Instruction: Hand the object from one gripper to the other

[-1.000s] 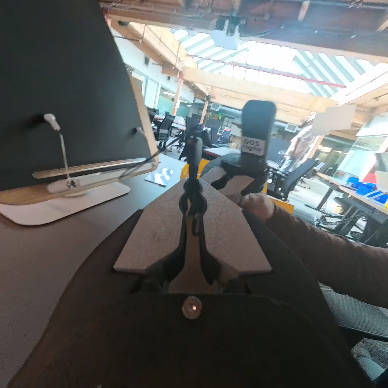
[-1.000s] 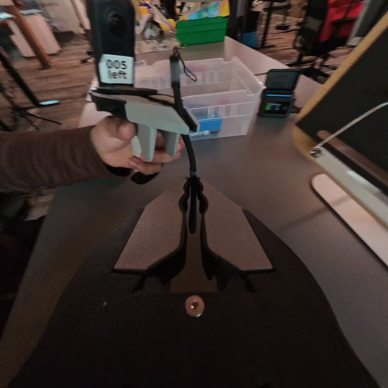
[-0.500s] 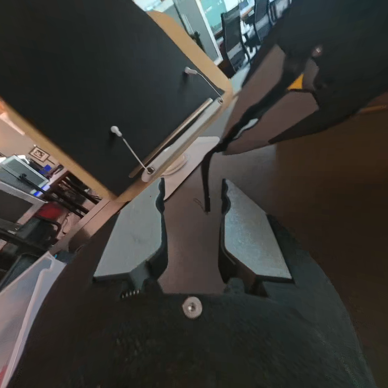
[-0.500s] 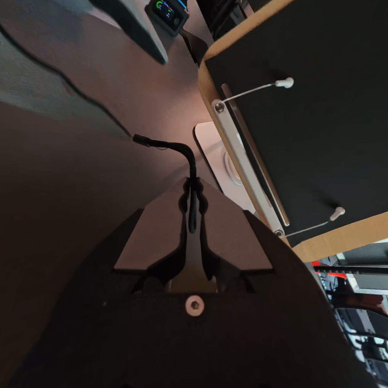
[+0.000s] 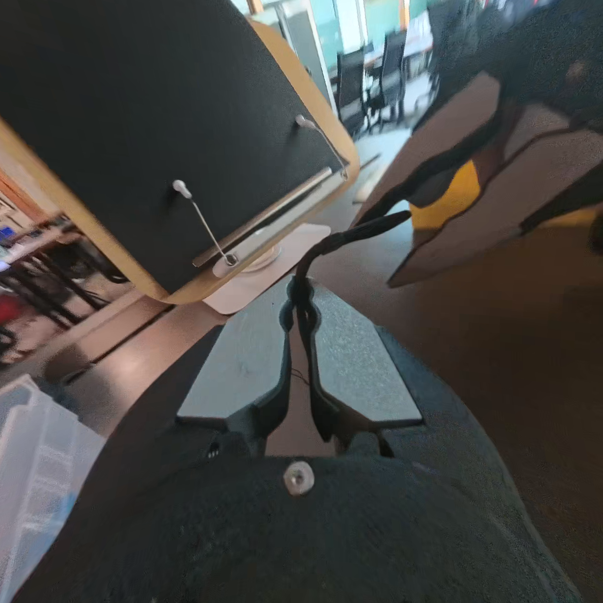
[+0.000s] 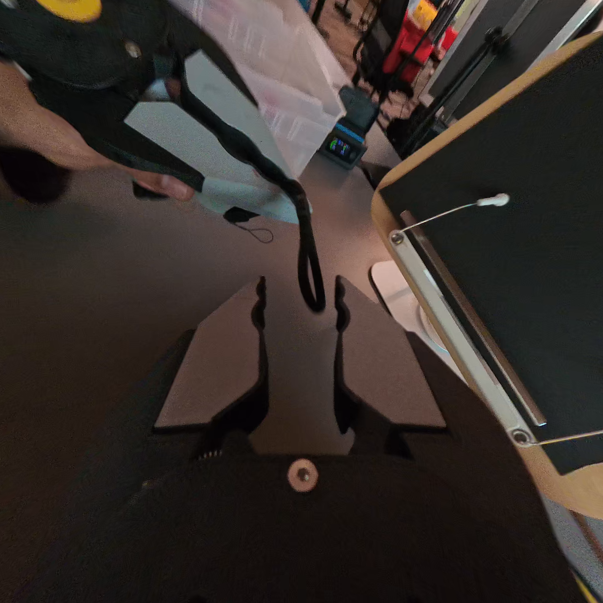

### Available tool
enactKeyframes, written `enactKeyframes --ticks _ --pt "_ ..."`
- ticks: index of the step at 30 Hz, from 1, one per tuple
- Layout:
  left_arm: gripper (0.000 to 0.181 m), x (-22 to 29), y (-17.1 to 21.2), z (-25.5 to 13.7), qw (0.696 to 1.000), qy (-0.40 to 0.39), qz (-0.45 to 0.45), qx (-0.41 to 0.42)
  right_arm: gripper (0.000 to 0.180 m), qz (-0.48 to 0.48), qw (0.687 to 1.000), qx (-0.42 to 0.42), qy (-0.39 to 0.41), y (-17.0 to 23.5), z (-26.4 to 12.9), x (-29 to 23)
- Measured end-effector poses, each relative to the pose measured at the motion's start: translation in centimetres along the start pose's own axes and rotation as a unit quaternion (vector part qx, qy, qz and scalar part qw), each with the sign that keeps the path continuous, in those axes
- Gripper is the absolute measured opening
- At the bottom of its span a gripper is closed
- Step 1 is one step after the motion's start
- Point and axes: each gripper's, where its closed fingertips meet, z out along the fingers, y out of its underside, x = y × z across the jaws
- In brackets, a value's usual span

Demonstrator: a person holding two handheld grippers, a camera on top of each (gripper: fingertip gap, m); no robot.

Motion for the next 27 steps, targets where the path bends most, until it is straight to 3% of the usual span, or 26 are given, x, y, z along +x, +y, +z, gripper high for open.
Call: enactKeyframes --ticks 1,5,8,18,22,25,27 --pt "0.000 -0.5 -0.6 -0.3 0.999 0.008 -0.040 0.022 0.047 0.027 0.999 0.025 -0.008 -0.6 -0.6 0.4" --pt "0.000 -2.1 -2.7 -1.5 0.976 0.046 -0.182 0.107 0.061 0.148 0.981 0.109 -0.060 -2.4 -2.2 1.4" --pt "0.000 -1.7 -4.1 -2.2 0.955 0.094 -0.236 0.155 0.062 0.209 0.959 0.157 -0.109 -3.7 -2.6 1.0" --pt "0.000 4.0 -5.8 -2.5 0.879 0.280 -0.352 0.155 0.055 0.197 0.945 0.226 -0.131 -6.4 -3.7 0.0" --pt "0.000 5.7 -5.2 -1.9 0.883 0.296 -0.341 0.128 0.039 0.195 0.940 0.243 -0.142 -7.0 -4.0 -0.4" --pt "0.000 6.5 -4.7 -1.5 0.887 0.300 -0.334 0.110 0.002 0.179 0.944 0.231 -0.150 -6.7 -3.9 -1.0" --pt "0.003 6.5 -4.1 -1.1 0.897 0.287 -0.322 0.095 0.001 0.178 0.954 0.210 -0.119 -6.1 -3.5 -0.2"
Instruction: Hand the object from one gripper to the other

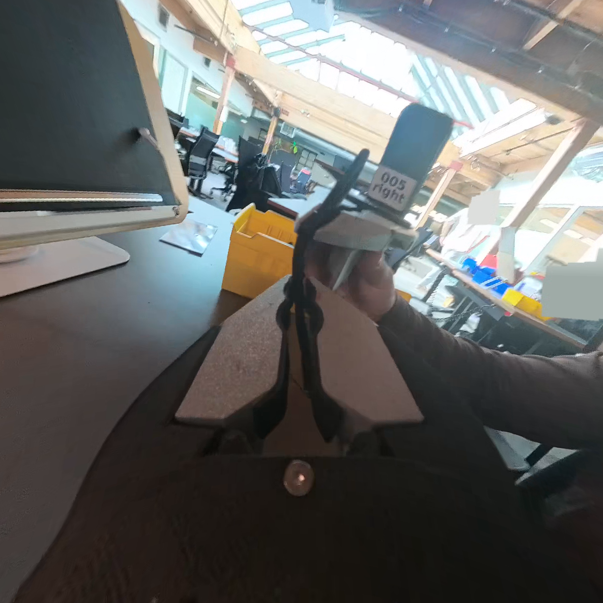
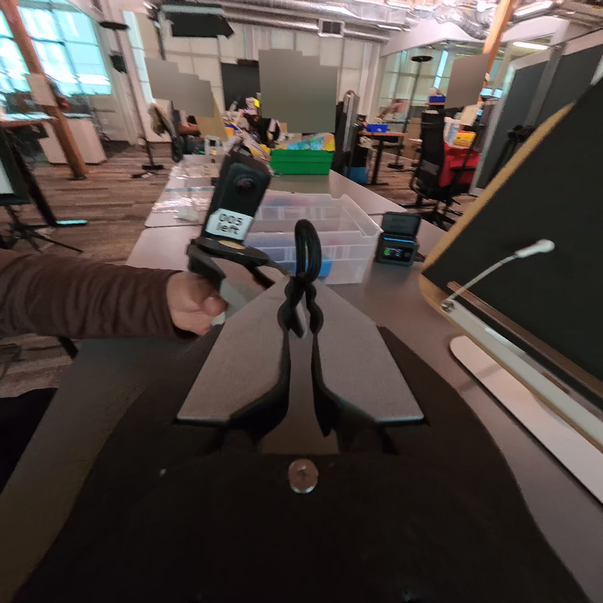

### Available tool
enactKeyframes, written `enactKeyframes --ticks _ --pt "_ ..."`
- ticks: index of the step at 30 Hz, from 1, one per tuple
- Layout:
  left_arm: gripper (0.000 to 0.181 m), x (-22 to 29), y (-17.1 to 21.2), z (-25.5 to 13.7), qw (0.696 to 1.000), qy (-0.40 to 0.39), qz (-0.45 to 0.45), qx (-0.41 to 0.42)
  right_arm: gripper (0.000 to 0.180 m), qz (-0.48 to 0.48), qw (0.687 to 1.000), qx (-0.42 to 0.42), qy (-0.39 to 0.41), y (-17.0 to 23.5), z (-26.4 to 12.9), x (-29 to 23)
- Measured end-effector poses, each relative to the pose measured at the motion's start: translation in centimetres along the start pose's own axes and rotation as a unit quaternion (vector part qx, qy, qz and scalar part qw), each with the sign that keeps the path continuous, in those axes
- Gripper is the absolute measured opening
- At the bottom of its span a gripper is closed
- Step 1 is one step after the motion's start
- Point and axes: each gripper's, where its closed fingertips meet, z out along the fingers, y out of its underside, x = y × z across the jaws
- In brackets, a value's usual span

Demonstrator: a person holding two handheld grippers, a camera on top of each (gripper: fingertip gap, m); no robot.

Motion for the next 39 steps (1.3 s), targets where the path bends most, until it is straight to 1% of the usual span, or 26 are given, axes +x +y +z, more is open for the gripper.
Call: enactKeyframes --ticks 2,3,6,9,11,14,18,22,24,26,31,32,34,36,37,38,39 --pt "0.030 -1.3 0.6 -0.1 0.998 -0.044 0.035 -0.030 0.001 -0.009 0.999 -0.017 0.049 0.4 -0.4 1.6" --pt "0.035 -2.0 0.9 -0.4 0.995 -0.070 0.057 -0.043 0.001 -0.020 0.997 -0.028 0.071 0.6 -0.6 2.2" --pt "0.044 -3.4 1.0 -1.0 0.983 -0.124 0.120 -0.067 0.001 -0.046 0.990 -0.065 0.115 1.2 -1.1 3.4" --pt "0.045 -4.3 1.5 -1.3 0.960 -0.167 0.201 -0.103 0.001 -0.081 0.976 -0.126 0.159 2.8 -1.4 4.6" --pt "0.042 -4.3 2.0 -1.1 0.942 -0.181 0.255 -0.118 0.001 -0.103 0.965 -0.172 0.171 4.1 -1.3 5.0" --pt "0.039 -3.9 2.7 -0.6 0.927 -0.185 0.299 -0.134 0.001 -0.113 0.955 -0.228 0.151 6.3 -0.5 4.4" --pt "0.041 -3.9 3.4 -0.5 0.927 -0.180 0.295 -0.150 0.002 -0.113 0.940 -0.284 0.152 8.3 -0.2 4.4" --pt "0.041 -4.4 2.6 -0.8 0.919 -0.202 0.310 -0.138 0.002 -0.132 0.932 -0.298 0.158 8.6 0.0 4.3" --pt "0.039 -3.8 2.0 -0.8 0.920 -0.196 0.316 -0.123 0.002 -0.156 0.922 -0.311 0.169 8.6 -0.1 4.4" --pt "0.039 -3.5 1.6 -0.8 0.925 -0.191 0.309 -0.114 0.002 -0.183 0.914 -0.317 0.174 8.6 0.0 4.3" --pt "0.033 -3.2 1.2 -0.9 0.925 -0.187 0.314 -0.104 0.002 -0.234 0.903 -0.325 0.156 8.9 0.6 3.3" --pt "0.025 -3.1 1.0 -0.9 0.924 -0.187 0.317 -0.100 0.002 -0.240 0.904 -0.321 0.149 8.8 0.8 2.9" --pt "0.000 -2.9 0.7 -0.9 0.920 -0.187 0.330 -0.097 0.002 -0.251 0.906 -0.308 0.146 8.5 1.0 2.6" --pt "0.000 -2.6 0.2 -0.8 0.918 -0.185 0.337 -0.095 0.002 -0.258 0.909 -0.291 0.149 7.9 1.0 2.6" --pt "0.000 -2.0 -0.4 -0.9 0.923 -0.178 0.333 -0.077 0.002 -0.255 0.916 -0.274 0.148 7.5 1.0 2.5" --pt "0.000 -1.3 -1.2 -0.9 0.931 -0.165 0.322 -0.052 0.008 -0.240 0.925 -0.259 0.137 7.2 1.1 2.3" --pt "0.000 -0.5 -2.0 -1.1 0.939 -0.149 0.309 -0.028 0.023 -0.212 0.937 -0.249 0.121 7.2 1.1 2.0"
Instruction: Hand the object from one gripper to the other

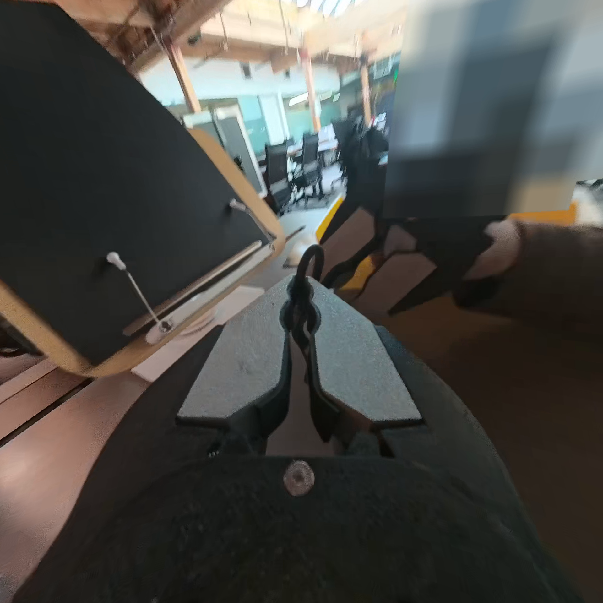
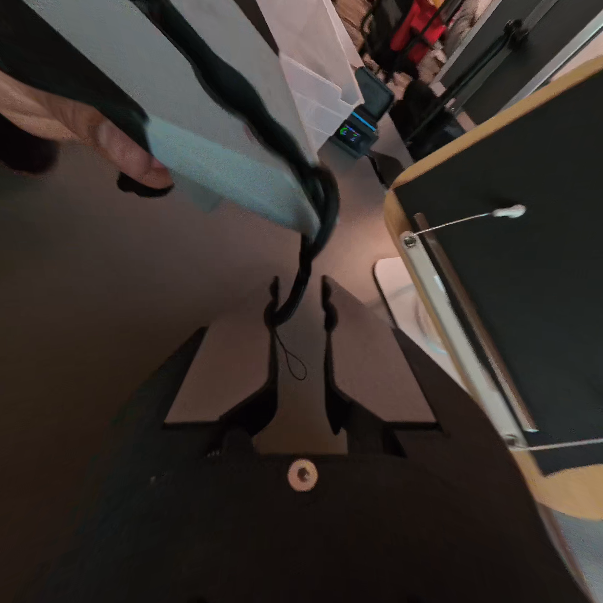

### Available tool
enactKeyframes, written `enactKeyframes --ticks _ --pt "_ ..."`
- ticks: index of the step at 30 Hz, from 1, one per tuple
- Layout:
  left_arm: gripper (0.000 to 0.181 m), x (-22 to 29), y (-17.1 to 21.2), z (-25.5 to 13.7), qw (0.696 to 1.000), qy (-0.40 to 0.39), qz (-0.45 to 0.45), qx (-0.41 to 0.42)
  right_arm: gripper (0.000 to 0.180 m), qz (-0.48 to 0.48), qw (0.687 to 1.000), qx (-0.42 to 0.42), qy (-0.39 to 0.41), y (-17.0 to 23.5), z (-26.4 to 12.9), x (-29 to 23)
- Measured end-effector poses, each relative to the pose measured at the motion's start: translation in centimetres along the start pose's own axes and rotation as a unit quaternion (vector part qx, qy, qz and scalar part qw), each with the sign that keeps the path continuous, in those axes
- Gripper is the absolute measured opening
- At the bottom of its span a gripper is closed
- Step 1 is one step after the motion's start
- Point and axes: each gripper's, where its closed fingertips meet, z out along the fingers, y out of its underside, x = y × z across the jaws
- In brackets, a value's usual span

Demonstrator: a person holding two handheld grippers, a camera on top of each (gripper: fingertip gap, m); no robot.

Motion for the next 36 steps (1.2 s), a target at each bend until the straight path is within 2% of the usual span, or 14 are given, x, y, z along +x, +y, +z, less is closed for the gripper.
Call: enactKeyframes --ticks 4,6,8,10,11,12,14,20,23,26,32,36 --pt "0.000 -0.9 -2.8 -1.5 0.997 -0.001 -0.035 0.074 0.068 0.113 0.988 0.036 -0.095 -0.3 -0.3 -0.8" --pt "0.000 -1.4 -3.5 -2.0 0.994 -0.002 -0.048 0.095 0.072 0.149 0.978 0.059 -0.131 -0.8 -0.4 -1.2" --pt "0.000 -1.7 -4.2 -2.4 0.991 -0.002 -0.061 0.115 0.059 0.166 0.970 0.072 -0.162 -1.1 -0.4 -1.9" --pt "0.000 -2.1 -4.1 -2.5 0.991 -0.008 -0.069 0.114 0.022 0.168 0.966 0.082 -0.178 -1.5 -0.7 -2.2" --pt "0.000 -2.2 -3.9 -2.5 0.991 -0.010 -0.071 0.110 0.010 0.172 0.966 0.089 -0.173 -1.6 -0.8 -1.9" --pt "0.000 -2.2 -3.6 -2.3 0.992 -0.009 -0.073 0.104 0.002 0.179 0.965 0.096 -0.168 -1.7 -0.9 -1.6" --pt "0.000 -2.4 -2.8 -1.9 0.993 -0.012 -0.080 0.087 0.000 0.196 0.963 0.093 -0.160 -1.4 -1.0 -0.8" --pt "0.002 -3.3 -0.2 -1.3 0.994 -0.031 -0.104 0.035 0.000 0.243 0.964 0.083 -0.073 0.0 -1.7 3.1" --pt "0.019 -2.9 0.6 -0.9 0.992 -0.015 -0.120 0.026 0.000 0.257 0.962 0.094 -0.015 0.1 -2.9 5.1" --pt "0.036 -2.6 1.1 -0.7 0.992 -0.006 -0.122 0.017 0.000 0.274 0.958 0.069 0.049 0.5 -4.4 6.5" --pt "0.043 -2.3 1.6 -0.5 0.989 0.009 -0.144 0.013 0.000 0.272 0.949 0.042 0.155 -1.5 -12.6 9.9" --pt "0.041 -2.1 2.1 -0.2 0.989 0.010 -0.146 -0.003 0.000 0.277 0.931 -0.020 0.236 0.9 -19.5 14.3"
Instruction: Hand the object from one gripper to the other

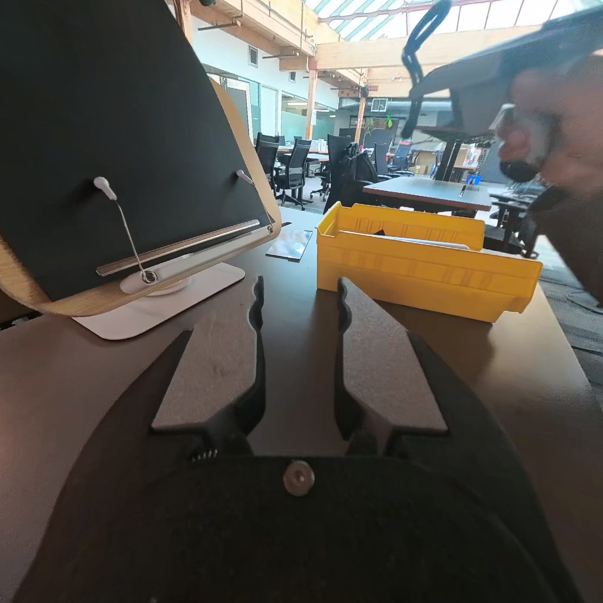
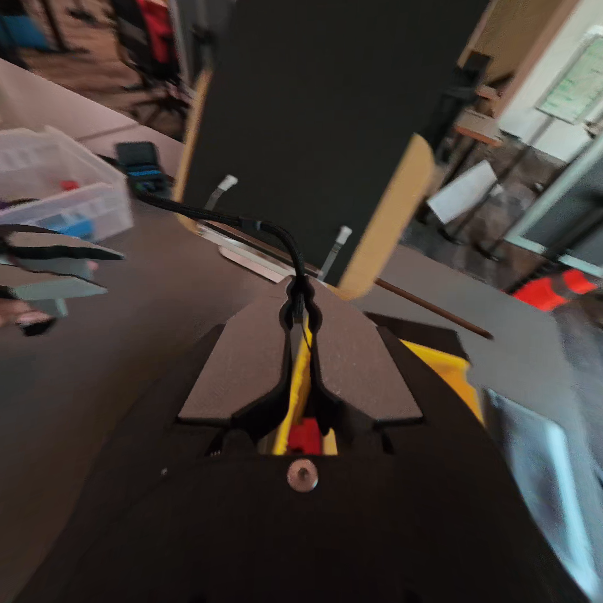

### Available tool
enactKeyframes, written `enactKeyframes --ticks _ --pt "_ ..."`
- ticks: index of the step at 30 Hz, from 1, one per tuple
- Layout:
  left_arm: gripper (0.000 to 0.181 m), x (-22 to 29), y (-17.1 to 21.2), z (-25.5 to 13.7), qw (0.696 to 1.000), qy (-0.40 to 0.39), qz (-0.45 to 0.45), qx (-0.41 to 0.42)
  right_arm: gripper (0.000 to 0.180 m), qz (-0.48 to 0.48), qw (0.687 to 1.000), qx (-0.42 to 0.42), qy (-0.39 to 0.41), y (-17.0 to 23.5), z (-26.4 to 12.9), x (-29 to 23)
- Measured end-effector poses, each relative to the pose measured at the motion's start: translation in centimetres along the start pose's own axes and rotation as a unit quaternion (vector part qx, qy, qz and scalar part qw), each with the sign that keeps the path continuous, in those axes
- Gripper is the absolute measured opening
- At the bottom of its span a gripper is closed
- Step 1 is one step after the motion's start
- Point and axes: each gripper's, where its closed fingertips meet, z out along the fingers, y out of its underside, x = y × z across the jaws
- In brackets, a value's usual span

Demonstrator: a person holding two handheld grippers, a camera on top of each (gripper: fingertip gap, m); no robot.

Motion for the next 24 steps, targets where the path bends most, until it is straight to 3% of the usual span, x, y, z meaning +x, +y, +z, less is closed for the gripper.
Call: enactKeyframes --ticks 2,5,7,10,16,21,24 --pt "0.040 0.1 0.5 0.1 1.000 -0.001 0.008 -0.015 0.000 -0.004 0.997 -0.033 0.067 1.6 -0.8 4.8" --pt "0.039 0.3 1.1 0.4 1.000 0.001 0.011 -0.028 0.000 -0.001 0.978 -0.142 0.154 7.6 -0.7 11.0" --pt "0.039 0.5 1.5 0.6 0.999 0.004 0.016 -0.038 0.000 0.031 0.965 -0.213 0.153 12.5 -0.1 12.6" --pt "0.039 0.4 1.8 0.6 0.999 0.000 0.027 -0.044 0.025 0.069 0.950 -0.281 0.119 16.8 0.3 12.2" --pt "0.039 0.7 1.7 0.6 0.999 0.004 0.026 -0.045 0.032 0.021 0.973 -0.210 0.090 10.7 0.5 8.5" --pt "0.038 0.9 2.2 0.7 0.997 0.000 0.050 -0.057 0.035 0.006 0.989 -0.122 -0.088 5.1 3.7 -3.9" --pt "0.036 0.8 1.9 0.6 0.996 -0.009 0.066 -0.055 0.035 0.016 0.986 -0.067 -0.154 4.2 6.7 -10.4"
